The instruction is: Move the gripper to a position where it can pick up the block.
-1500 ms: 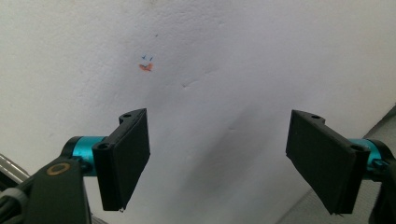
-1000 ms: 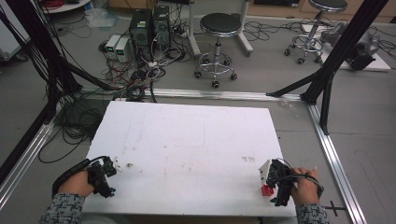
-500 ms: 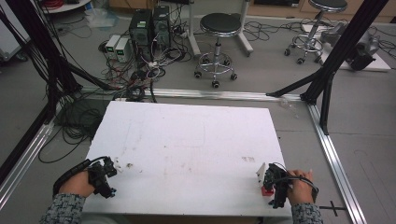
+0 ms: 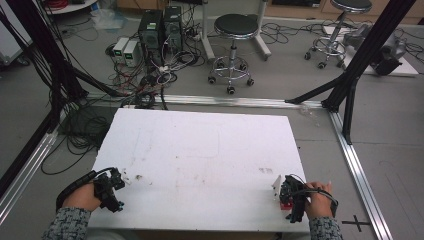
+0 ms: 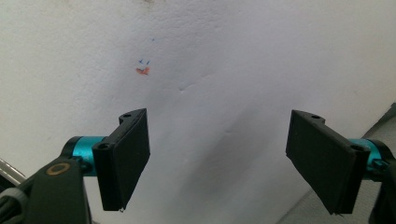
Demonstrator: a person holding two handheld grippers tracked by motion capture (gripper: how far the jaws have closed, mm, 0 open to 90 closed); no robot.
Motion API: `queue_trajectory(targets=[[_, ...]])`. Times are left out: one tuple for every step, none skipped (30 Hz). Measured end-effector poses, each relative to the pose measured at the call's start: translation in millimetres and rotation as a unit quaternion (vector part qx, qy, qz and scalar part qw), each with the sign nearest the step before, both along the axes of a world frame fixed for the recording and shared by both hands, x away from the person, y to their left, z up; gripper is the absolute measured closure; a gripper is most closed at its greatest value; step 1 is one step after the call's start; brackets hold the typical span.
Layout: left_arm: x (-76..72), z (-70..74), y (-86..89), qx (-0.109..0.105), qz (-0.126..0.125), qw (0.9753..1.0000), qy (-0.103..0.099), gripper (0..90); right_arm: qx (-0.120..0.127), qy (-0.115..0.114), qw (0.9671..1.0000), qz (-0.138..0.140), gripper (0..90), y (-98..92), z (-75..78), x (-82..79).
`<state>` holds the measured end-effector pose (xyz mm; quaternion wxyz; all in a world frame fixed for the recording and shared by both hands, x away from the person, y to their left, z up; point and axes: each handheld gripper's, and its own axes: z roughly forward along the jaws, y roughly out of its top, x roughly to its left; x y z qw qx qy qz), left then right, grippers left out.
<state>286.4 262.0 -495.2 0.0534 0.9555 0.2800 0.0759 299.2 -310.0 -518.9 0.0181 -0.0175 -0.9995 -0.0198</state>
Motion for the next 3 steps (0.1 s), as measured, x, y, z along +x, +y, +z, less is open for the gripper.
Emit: queue_trajectory(targets=[[0.0, 0.0, 0.0, 0.0, 0.0, 1.0, 0.0, 21.9, 0.0, 0.0, 1.0, 0.0, 1.0, 0.0, 0.0, 0.0], [0.1, 0.2, 0.1, 0.0, 0.0, 1.0, 0.0, 22.0, 0.001, 0.001, 1.0, 0.0, 1.0, 0.1, 0.2, 0.2], [0.1, 0.2, 0.1, 0.0, 0.0, 1.0, 0.0, 22.0, 0.001, 0.001, 1.0, 0.0, 1.0, 0.1, 0.2, 0.2]])
